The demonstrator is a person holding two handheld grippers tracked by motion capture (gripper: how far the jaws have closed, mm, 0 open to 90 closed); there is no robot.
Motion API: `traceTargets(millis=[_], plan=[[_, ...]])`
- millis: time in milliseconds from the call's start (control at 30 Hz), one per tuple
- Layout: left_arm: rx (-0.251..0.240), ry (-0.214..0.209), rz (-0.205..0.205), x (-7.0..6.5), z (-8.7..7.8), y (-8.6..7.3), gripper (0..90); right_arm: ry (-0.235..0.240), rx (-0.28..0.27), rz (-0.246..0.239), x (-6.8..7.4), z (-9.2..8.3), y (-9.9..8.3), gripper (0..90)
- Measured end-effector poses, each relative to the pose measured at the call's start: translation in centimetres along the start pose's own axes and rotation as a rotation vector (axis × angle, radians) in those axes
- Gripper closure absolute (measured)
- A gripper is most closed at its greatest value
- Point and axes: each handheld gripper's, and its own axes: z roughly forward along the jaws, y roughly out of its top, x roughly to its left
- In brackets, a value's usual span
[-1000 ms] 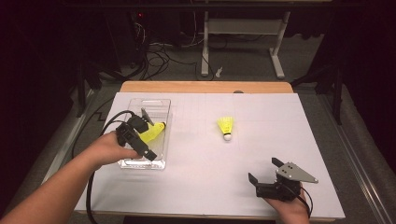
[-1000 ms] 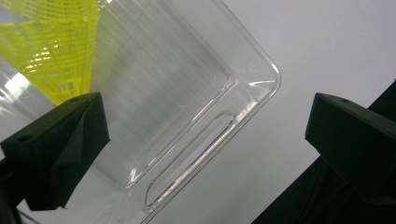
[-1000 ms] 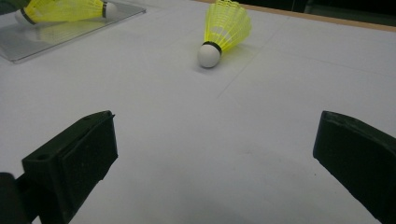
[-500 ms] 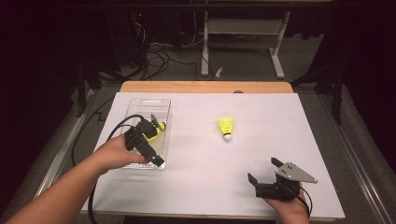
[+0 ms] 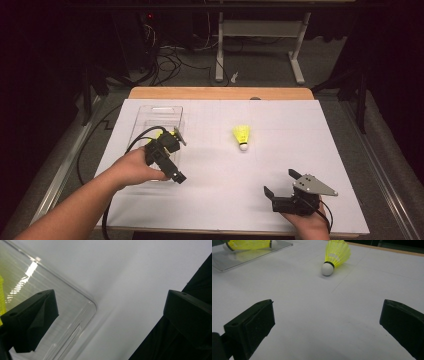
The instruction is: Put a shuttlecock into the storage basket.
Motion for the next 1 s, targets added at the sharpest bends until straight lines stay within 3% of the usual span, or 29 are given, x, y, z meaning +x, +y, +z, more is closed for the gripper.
traceTargets(millis=[167, 333, 800, 1000], plan=[[0.018, -0.005, 0.031, -1.0, 0.2, -0.2, 0.5, 0.000, 0.000, 0.000, 0.1, 0.0, 0.0, 0.5], [0.014, -0.011, 0.035, -1.5, 0.2, -0.3, 0.5, 0.001, -0.001, 0.000, 0.1, 0.1, 0.0, 0.5], [0.023, -0.001, 0.035, -1.2, 0.4, -0.3, 0.5, -0.005, -0.006, -0.010, 0.6, 0.4, 0.4, 0.5], [0.028, -0.003, 0.036, -1.2, 0.4, -0.3, 0.5, 0.000, -0.028, 0.017, 0.6, 0.5, 1.0, 0.5]])
